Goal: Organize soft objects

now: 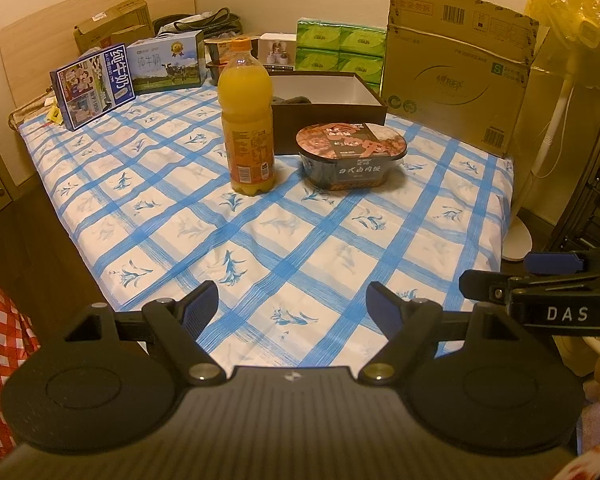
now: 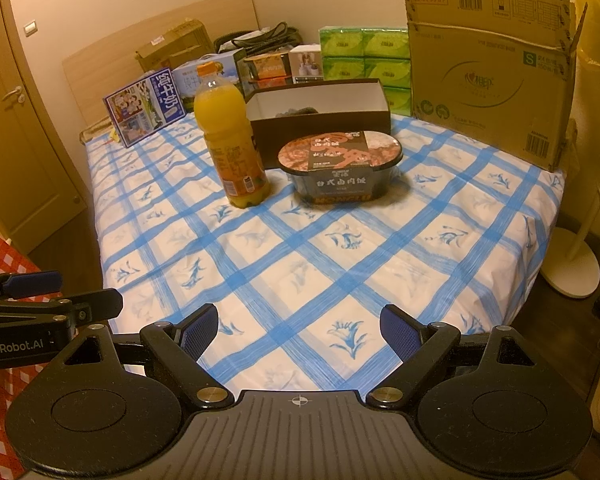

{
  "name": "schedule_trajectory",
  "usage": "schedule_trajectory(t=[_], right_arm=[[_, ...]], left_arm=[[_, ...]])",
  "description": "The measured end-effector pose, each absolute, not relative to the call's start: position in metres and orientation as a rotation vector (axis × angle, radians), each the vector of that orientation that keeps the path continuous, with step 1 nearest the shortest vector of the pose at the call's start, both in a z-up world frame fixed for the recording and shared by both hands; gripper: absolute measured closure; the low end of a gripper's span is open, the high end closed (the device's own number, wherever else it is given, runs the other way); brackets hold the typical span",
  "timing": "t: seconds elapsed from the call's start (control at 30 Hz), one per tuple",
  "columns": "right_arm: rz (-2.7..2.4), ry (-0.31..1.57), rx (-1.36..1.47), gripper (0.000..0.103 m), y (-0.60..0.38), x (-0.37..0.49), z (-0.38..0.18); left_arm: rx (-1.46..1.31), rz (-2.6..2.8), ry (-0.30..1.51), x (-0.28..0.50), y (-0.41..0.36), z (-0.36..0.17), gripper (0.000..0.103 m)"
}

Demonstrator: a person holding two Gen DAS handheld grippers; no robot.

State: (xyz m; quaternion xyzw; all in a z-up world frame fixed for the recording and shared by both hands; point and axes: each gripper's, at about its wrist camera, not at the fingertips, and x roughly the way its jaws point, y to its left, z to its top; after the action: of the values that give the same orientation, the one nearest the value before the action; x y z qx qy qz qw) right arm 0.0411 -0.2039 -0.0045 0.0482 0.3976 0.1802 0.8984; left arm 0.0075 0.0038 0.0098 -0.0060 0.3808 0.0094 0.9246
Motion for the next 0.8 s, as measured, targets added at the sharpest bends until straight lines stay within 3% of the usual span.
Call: schedule_trajectory(t=[0.8], right_arm=[[0.373, 0.822, 0.100, 0.015, -0.2042, 0.0411, -0.0052]], left_arm=[[-0.013, 0.018, 0.780, 0.0085, 0.0011, 0.0104, 0.023]])
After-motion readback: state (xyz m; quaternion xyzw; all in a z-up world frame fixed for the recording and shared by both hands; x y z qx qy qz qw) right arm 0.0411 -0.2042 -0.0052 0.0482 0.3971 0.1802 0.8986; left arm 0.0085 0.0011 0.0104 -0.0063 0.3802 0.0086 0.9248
